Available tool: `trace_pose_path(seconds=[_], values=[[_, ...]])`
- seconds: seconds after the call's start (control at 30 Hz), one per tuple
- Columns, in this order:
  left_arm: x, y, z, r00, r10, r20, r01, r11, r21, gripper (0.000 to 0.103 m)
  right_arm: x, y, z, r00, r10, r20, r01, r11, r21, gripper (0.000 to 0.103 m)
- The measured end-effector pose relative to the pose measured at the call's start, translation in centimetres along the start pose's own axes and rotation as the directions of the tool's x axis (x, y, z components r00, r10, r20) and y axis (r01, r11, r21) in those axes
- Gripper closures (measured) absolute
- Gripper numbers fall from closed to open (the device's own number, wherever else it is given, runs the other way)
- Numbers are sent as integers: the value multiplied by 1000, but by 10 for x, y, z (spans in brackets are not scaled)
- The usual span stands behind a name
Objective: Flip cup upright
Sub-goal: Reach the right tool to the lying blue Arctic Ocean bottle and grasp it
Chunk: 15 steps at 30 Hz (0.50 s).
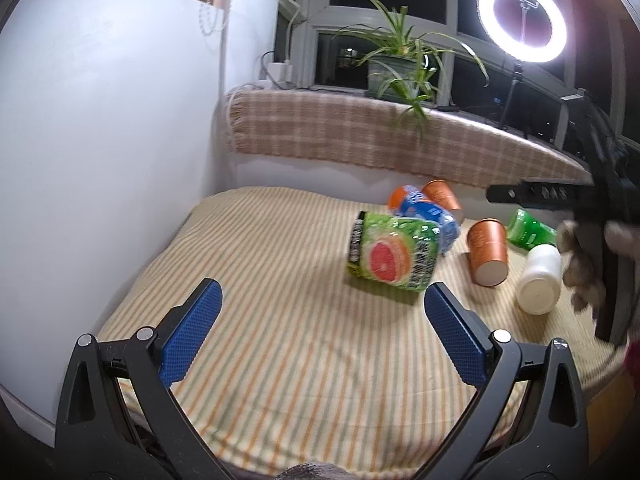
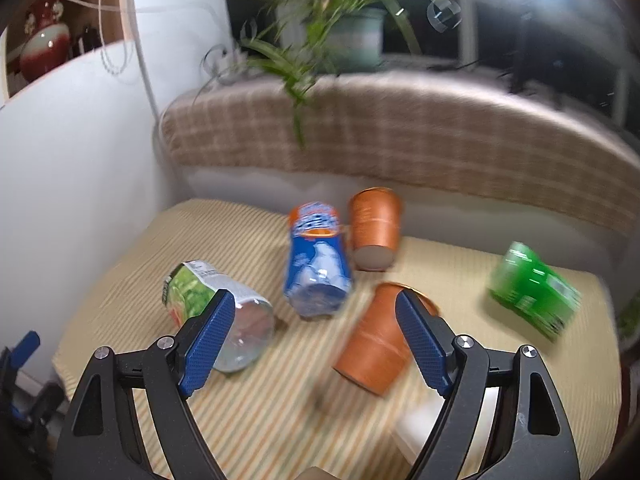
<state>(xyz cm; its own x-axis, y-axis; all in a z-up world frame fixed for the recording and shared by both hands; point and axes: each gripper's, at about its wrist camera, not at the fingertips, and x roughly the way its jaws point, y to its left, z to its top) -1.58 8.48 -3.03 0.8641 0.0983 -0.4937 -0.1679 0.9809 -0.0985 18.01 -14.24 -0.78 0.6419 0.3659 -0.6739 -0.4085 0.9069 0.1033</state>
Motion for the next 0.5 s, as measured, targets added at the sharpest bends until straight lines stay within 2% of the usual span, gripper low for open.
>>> trace_pose_path(seconds=[0.17, 0.33, 0.43, 0.5], values=[[-3, 17, -4, 999, 25, -20, -26, 999, -30, 0, 44, 8, 28, 987, 68, -143, -74, 997, -36, 21], [-6, 28, -8, 999, 40, -35, -41, 998, -44, 0, 81, 16, 45, 969, 57, -240, -74, 995, -61, 21], [-7, 35, -9, 998, 51, -39, -53, 997, -55, 0, 106, 16, 55, 959, 24, -282, -43, 997, -62, 21], [-8, 38, -9, 998, 57, -40, -60, 996, -60, 0, 118, 15, 58, 953, 4, -303, -24, 998, -61, 27]])
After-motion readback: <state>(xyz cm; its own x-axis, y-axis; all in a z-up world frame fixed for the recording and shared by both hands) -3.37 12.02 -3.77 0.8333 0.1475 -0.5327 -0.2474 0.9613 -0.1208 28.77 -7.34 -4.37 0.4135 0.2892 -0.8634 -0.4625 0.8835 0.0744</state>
